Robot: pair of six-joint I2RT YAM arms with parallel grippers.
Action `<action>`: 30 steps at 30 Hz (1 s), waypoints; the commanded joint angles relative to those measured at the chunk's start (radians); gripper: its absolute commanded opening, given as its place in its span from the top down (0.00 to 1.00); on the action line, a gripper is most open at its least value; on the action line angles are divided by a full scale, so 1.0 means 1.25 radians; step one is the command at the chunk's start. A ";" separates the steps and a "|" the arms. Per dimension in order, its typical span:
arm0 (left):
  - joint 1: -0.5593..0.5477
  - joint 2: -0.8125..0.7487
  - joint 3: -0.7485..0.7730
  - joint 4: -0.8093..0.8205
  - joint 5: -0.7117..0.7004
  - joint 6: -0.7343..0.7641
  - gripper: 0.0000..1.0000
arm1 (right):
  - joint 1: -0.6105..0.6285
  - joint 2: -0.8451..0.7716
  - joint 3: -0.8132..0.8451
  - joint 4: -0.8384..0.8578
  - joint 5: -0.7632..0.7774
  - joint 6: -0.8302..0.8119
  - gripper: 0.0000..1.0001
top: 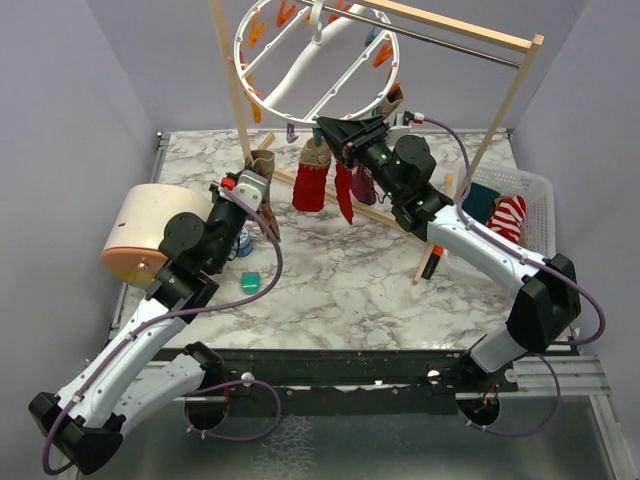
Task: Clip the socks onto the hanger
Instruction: Rotate the hanger at the clothesline.
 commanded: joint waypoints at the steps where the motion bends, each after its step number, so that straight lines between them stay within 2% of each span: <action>1: 0.004 -0.006 -0.020 0.013 -0.024 -0.007 1.00 | -0.016 -0.044 -0.036 -0.009 0.070 -0.020 0.75; 19: 0.004 0.124 0.000 0.087 -0.050 -0.025 1.00 | -0.066 -0.150 -0.100 -0.080 0.104 -0.094 0.76; 30: 0.009 0.291 0.151 0.149 -0.031 -0.031 1.00 | -0.072 -0.171 -0.095 -0.102 0.095 -0.129 0.71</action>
